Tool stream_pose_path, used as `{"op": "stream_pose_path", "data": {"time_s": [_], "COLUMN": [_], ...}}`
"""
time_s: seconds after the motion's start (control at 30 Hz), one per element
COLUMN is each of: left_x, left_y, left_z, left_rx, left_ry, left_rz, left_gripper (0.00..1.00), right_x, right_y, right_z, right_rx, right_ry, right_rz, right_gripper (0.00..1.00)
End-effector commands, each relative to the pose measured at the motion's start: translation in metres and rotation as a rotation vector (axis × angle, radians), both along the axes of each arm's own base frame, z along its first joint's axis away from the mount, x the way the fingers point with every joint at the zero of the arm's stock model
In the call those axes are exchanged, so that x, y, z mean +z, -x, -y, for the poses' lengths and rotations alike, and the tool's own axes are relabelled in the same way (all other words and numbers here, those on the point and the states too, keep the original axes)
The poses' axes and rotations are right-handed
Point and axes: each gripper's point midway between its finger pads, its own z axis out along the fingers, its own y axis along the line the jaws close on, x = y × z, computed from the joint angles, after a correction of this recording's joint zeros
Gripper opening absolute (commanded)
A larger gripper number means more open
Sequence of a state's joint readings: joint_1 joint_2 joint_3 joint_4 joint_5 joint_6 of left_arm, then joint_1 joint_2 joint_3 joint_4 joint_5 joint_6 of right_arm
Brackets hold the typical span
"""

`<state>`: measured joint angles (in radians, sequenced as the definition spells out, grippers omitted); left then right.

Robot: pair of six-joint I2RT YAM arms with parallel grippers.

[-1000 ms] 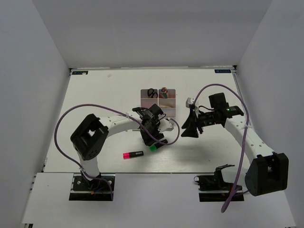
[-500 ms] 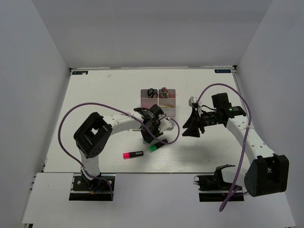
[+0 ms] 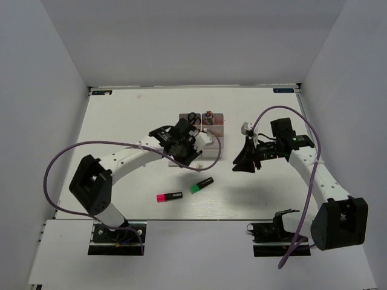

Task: Sort the stationery into containers
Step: Pick up the stationery from the center of the board, then place the stationery in the storage box.

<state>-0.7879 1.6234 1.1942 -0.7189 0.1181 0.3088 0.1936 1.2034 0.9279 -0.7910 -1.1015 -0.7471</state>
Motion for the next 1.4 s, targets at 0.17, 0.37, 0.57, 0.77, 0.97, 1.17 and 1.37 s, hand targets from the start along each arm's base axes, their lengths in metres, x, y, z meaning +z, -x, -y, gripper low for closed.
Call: {"op": "stream_pose_path", "data": {"time_s": [0.17,0.37,0.57,0.77,0.97,1.17,1.37], "left_x": [0.08,0.07,0.058,0.059,0.053,0.055,0.068], "left_y": [-0.088,-0.13,-0.153,-0.16,-0.159,-0.159,-0.158], "left_z": [0.012,0.018,0.013,0.008,0.006,0.004,0.005], "left_rx": [0.071,0.081,0.119,0.14,0.132,0.147,0.152], "left_ry": [0.034,-0.022,-0.043,-0.047,-0.067,-0.061,-0.045], "left_rz": [0.232,0.247,0.256,0.268,0.261,0.27,0.298], "left_gripper": [0.06,0.06,0.06,0.07,0.1,0.38,0.51], "right_x": [0.017,0.019,0.021,0.02,0.021,0.023,0.023], "right_y": [-0.006,-0.006,-0.005,-0.003,-0.003,-0.004,-0.002], "right_z": [0.0,-0.001,-0.001,-0.001,-0.002,-0.001,-0.001], "right_rx": [-0.008,-0.009,-0.007,-0.001,0.002,0.003,0.005], "right_ry": [0.0,-0.011,-0.015,-0.017,-0.031,-0.041,-0.051], "right_rz": [-0.004,-0.006,0.008,-0.004,-0.011,-0.014,-0.031], "right_gripper": [0.0,0.0,0.0,0.0,0.0,0.01,0.04]}}
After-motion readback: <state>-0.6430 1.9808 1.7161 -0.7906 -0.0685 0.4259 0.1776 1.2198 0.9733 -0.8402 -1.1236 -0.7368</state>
